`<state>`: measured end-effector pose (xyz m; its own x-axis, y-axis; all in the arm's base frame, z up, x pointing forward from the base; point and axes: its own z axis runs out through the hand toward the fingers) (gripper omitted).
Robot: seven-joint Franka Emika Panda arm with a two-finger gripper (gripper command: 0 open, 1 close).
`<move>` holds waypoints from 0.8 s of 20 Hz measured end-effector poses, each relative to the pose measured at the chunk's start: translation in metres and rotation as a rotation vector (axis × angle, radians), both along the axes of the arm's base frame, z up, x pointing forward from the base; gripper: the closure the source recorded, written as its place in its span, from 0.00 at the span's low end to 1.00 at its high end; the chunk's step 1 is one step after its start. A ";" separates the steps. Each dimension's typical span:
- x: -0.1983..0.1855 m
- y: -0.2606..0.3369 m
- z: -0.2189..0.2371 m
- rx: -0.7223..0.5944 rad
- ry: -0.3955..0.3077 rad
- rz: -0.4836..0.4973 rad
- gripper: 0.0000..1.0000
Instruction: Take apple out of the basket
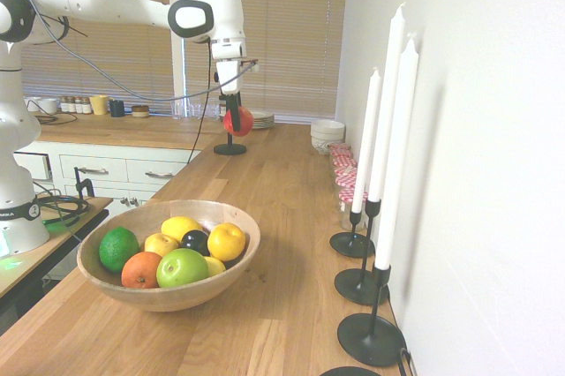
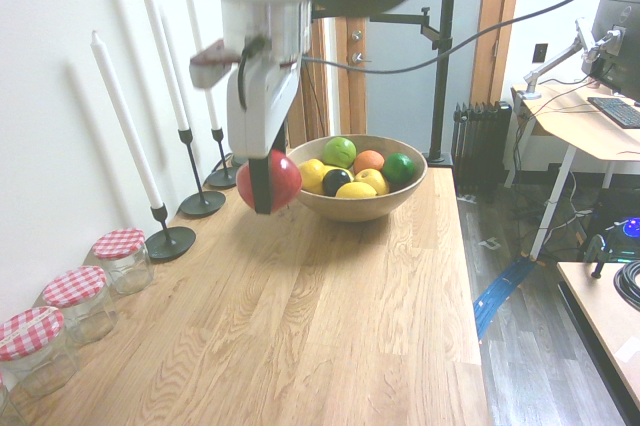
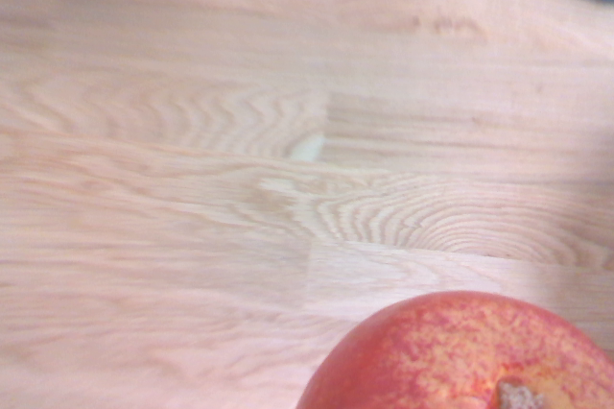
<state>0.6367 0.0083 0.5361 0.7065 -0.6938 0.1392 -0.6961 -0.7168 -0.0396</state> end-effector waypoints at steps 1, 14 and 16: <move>0.004 -0.004 -0.016 -0.001 0.013 -0.011 1.00; -0.006 0.028 -0.156 0.040 0.065 -0.095 0.00; -0.012 0.039 -0.169 0.055 0.059 -0.111 0.00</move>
